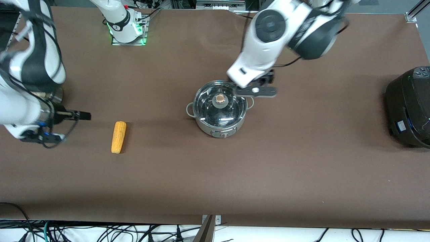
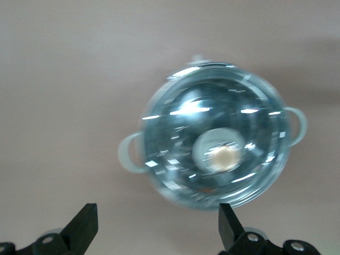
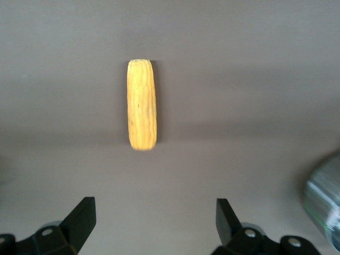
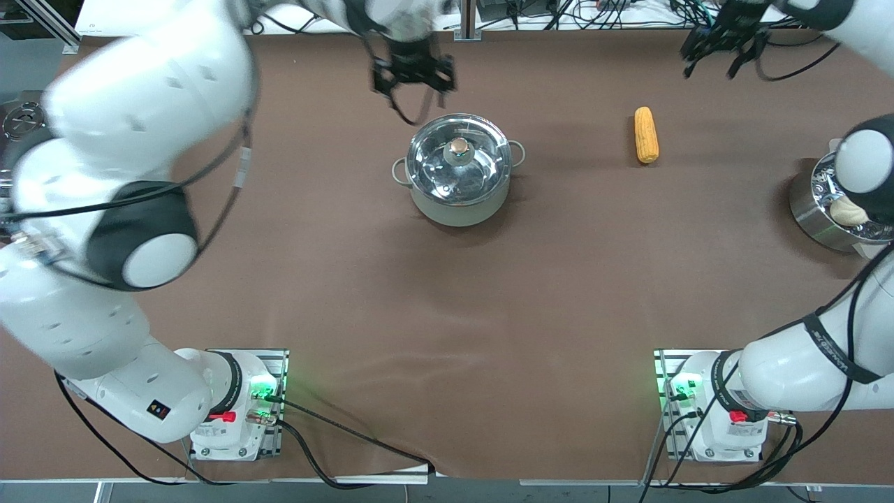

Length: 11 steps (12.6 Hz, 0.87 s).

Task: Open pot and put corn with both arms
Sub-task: 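Reach the right gripper to the corn while the left gripper reaches the lid knob, then grasp the corn with the right gripper while the left gripper grasps the knob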

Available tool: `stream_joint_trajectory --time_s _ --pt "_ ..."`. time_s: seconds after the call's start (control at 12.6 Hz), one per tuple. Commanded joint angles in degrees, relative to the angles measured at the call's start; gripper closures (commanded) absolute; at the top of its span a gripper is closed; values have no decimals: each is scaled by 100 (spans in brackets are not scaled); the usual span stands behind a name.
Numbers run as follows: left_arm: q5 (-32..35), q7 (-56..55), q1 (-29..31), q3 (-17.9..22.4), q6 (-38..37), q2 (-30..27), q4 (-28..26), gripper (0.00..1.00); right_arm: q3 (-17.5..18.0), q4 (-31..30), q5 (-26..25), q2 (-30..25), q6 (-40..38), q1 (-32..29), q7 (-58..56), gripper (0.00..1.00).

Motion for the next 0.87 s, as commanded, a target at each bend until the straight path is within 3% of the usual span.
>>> stream_joint_trajectory --time_s 0.0,0.16,0.63,0.71,0.79 --pt "-79 -83 -114 75 492 796 462 0 27 -666 134 302 971 40 41 0" --pt "-62 -83 -323 75 766 1035 445 0 36 -993 142 652 1694 155 41 0" --pt "-27 -66 -509 75 785 1238 392 0 89 -1003 143 1409 2294 199 32 1" --pt "-18 -66 -553 84 785 1238 348 0 98 -1003 143 1428 2321 190 32 28" --pt "-18 -66 -554 84 785 1247 348 0 106 -994 134 1436 2295 182 6 67"
